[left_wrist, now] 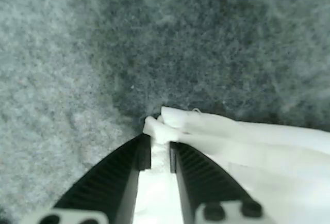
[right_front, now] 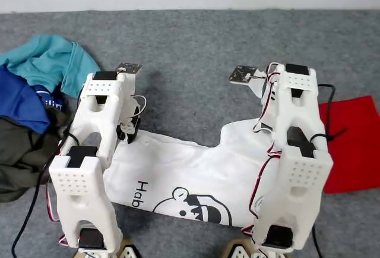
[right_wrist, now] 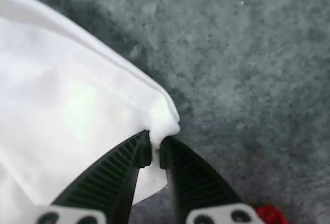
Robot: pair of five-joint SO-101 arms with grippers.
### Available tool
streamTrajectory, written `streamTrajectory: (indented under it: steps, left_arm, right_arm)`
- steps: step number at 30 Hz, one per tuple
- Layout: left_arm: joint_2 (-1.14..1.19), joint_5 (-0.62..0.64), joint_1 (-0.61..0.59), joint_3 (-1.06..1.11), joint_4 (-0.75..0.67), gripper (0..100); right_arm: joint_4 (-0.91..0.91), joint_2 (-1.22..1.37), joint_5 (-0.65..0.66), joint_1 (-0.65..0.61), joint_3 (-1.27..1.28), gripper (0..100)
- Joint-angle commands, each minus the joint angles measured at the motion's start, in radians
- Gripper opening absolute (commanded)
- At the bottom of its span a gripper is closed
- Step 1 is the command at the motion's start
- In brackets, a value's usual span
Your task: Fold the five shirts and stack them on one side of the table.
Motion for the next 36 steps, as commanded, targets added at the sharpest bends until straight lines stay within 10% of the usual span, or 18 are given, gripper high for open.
streamTrajectory:
  steps: [1,25,36]
  left_arm:
    - [0.026,0.008,-0.003,-0.01,-0.044,7]
    - [0.026,0.008,-0.003,-0.01,-0.044,7]
    - [0.026,0.008,-0.003,-0.01,-0.044,7]
  right_arm:
    - [0.005,-0.012,0.012,-0.005,-0.025,0.9]
    - [0.409,-0.259,0.086,-0.025,-0.011,1.0]
    - [0.392,-0.532,0.256,-0.041,0.417,1.0]
